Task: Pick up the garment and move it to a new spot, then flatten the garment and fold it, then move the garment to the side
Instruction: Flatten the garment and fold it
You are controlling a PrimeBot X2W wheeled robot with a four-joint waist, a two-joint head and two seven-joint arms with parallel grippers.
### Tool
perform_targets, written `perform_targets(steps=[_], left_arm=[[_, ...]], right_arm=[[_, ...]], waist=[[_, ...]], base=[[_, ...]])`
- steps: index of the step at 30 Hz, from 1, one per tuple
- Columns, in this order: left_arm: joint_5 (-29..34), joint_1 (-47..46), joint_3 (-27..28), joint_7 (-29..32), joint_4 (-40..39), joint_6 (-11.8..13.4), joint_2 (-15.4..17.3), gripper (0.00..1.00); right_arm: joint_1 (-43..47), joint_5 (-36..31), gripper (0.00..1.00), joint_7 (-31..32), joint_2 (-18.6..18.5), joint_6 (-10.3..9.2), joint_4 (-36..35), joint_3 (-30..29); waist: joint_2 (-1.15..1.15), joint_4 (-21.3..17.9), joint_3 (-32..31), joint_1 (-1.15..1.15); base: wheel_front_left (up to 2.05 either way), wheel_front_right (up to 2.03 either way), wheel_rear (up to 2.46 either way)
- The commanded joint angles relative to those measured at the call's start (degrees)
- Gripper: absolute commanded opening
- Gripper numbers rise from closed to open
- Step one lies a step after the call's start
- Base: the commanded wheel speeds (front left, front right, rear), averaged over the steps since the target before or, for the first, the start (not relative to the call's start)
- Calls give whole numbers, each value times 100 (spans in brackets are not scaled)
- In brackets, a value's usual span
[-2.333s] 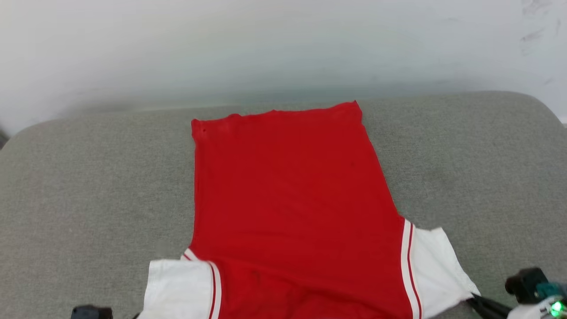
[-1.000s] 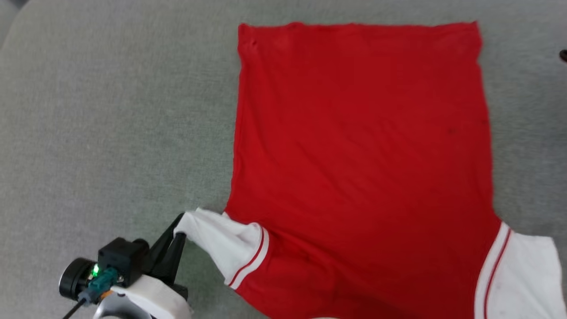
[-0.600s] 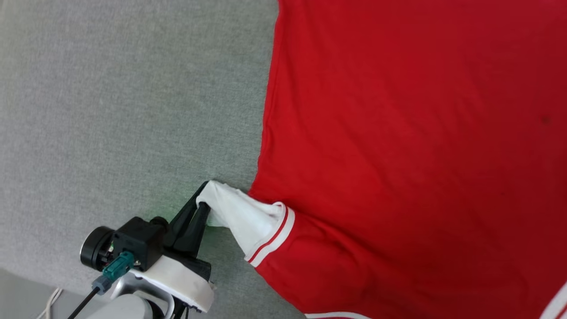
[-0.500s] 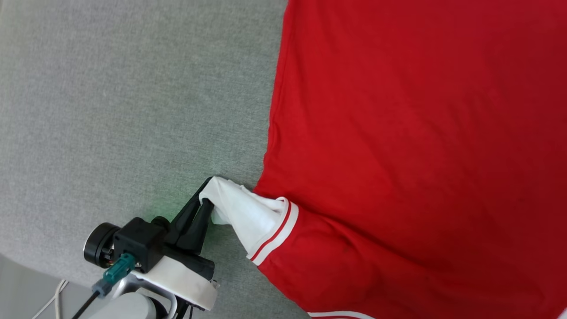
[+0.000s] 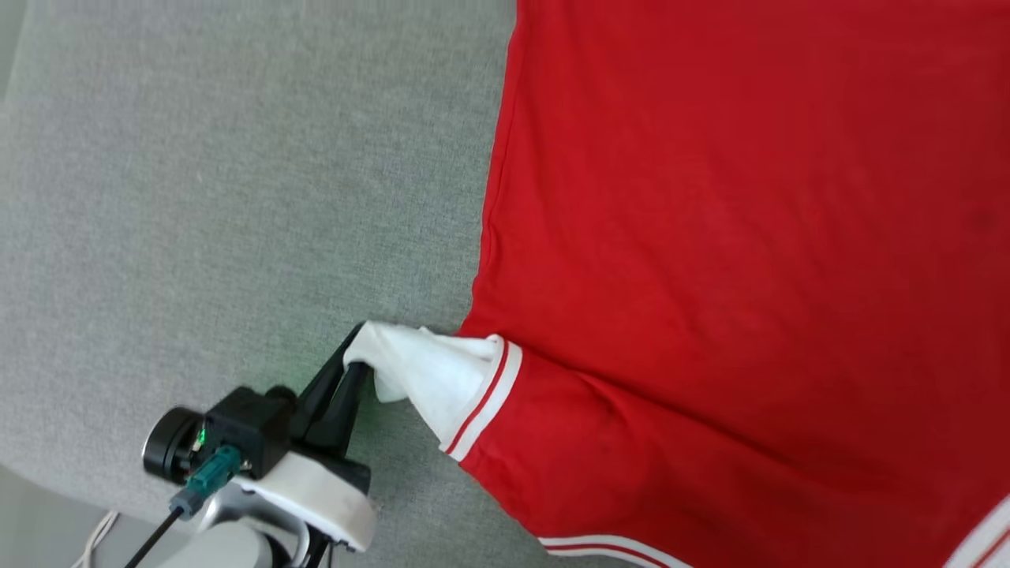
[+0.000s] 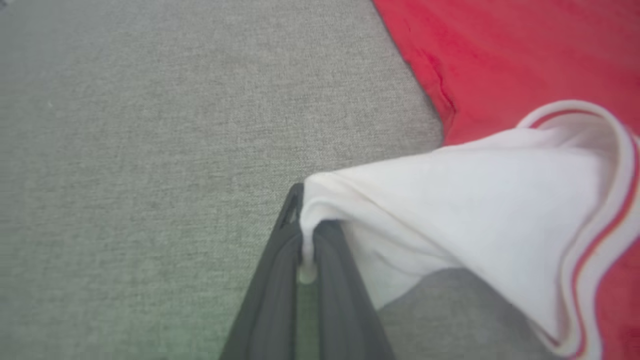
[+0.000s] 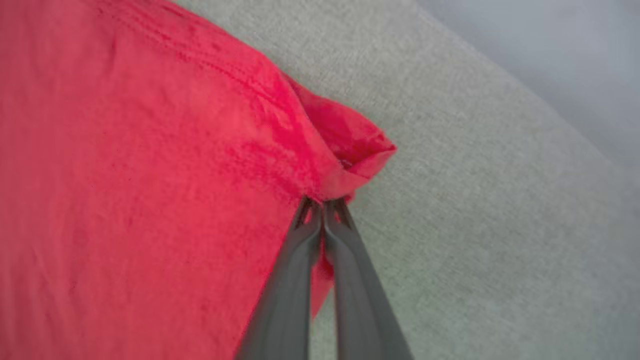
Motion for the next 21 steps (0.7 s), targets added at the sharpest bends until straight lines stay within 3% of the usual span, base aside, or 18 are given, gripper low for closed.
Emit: perform_targets(steps=[1,7,14,21], left_arm=[[21,114,41,17,32,24,25,0],[13,506,131,16,48,113,165,0],[-114,977,203,31,-64,310,426,0],[-265,1394,291,47,-214,511,639,0]], right_arm=[[36,49,0,-95,13,-2,-58,29],[336,535,0,-806,-425,-3,-595,545],[1352,1154,0,-1545,-1521,-3,-1664,1040],[3018,1607,0,-2152,-2422,-3,-2280,1171]], waist=[[0,-194,-325,-1],[0,-572,-1084,-1],[0,-1050,-1718,-1],[0,-1495,-2095,-1]], base=[[0,0,0],[0,0,0],[0,0,0],[0,0,0]])
